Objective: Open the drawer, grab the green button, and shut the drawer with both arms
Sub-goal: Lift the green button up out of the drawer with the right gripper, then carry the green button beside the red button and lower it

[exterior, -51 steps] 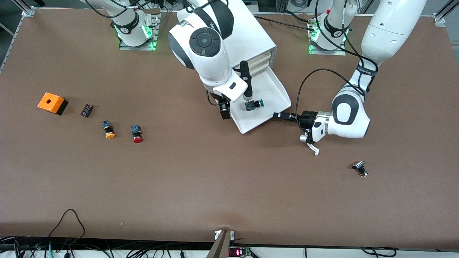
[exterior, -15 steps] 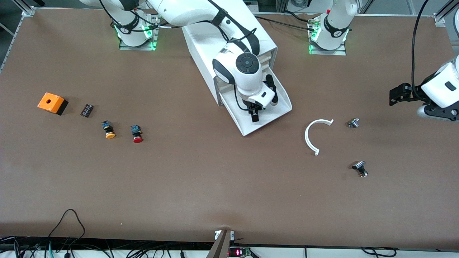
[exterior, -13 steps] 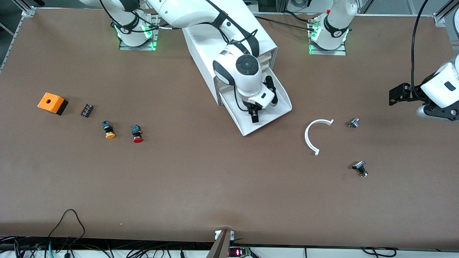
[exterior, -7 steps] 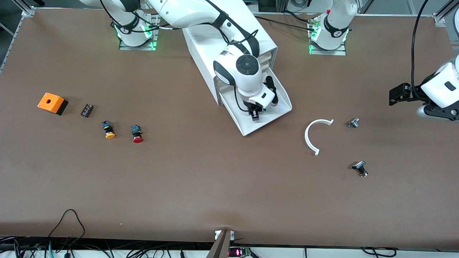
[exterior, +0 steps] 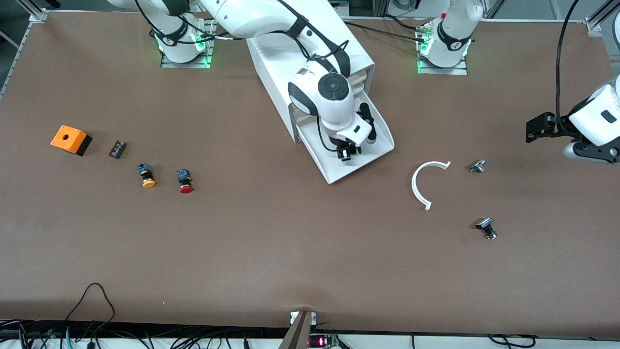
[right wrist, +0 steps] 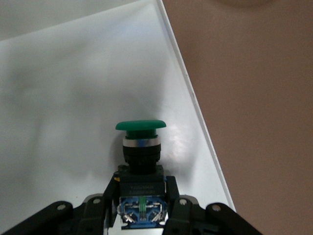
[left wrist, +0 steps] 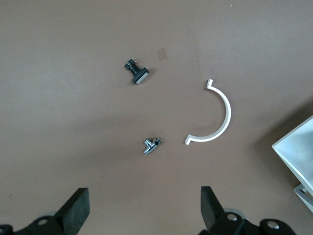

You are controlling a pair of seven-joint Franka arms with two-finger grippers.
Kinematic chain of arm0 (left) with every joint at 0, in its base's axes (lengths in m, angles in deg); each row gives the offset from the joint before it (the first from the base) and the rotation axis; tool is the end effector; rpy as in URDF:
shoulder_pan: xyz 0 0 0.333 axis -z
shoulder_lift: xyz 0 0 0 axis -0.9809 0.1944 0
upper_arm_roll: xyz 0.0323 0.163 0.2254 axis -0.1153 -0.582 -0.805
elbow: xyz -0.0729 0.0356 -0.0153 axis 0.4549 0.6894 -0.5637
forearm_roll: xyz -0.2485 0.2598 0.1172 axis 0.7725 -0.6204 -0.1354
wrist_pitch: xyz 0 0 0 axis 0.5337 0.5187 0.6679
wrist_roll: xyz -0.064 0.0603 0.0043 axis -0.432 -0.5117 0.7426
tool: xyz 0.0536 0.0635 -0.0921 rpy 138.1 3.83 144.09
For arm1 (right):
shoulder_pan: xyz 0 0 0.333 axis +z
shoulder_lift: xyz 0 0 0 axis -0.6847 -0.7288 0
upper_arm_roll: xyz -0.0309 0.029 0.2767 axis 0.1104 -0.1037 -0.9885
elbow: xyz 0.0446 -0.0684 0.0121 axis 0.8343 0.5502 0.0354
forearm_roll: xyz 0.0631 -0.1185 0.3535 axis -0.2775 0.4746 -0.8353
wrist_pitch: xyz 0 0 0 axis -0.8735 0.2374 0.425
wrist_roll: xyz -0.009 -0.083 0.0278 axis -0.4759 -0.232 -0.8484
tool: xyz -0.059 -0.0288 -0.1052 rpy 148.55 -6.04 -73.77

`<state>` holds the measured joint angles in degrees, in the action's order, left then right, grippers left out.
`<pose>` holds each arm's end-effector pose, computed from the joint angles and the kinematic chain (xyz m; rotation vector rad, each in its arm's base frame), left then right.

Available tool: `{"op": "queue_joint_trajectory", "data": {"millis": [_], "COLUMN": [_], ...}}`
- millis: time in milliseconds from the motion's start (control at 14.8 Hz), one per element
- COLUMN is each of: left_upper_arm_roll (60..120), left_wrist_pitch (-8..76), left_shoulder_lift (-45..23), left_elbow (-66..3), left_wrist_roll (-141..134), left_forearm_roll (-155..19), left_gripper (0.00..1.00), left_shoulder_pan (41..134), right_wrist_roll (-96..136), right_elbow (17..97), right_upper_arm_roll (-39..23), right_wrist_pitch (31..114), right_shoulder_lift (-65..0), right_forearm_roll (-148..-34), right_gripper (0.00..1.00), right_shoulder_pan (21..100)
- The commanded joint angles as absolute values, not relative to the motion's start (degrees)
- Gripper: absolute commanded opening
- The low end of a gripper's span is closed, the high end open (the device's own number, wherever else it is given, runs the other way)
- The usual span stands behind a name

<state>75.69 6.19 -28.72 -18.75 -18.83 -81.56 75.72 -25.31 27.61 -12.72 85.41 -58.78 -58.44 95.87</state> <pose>0.5711 0.0038 0.5257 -3.0638 0.2638 0.1287 0.4502 0.5822 0.2312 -1.9739 -2.3659 -0.2424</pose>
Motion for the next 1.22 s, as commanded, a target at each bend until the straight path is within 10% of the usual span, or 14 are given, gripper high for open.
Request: {"op": "queue_joint_trajectory", "data": {"millis": [0,1150], "left_upper_arm_roll": [75.8,75.8], "left_wrist_pitch": [4.8,4.8], "left_shoulder_lift": [-28.2,-28.0], "left_elbow": [-17.3,-17.3], "left_wrist_roll": [-18.3,-18.3], "left_forearm_roll": [-81.2,-81.2], "left_gripper": [1.0,1.0], "left_shoulder_pan": [75.5,75.4], "right_wrist_roll": [-24.8,-6.2], "right_elbow": [28.2,39.2], "right_upper_arm_roll": [-10.7,-4.7], "right_wrist_pitch": [85.4,80.9], "right_shoulder_lift": [-56.5,-40.9], "right_forearm_roll": [-57.9,-58.5], "right_gripper": [0.27,0.27], "right_shoulder_pan": [98.0,89.3]}}
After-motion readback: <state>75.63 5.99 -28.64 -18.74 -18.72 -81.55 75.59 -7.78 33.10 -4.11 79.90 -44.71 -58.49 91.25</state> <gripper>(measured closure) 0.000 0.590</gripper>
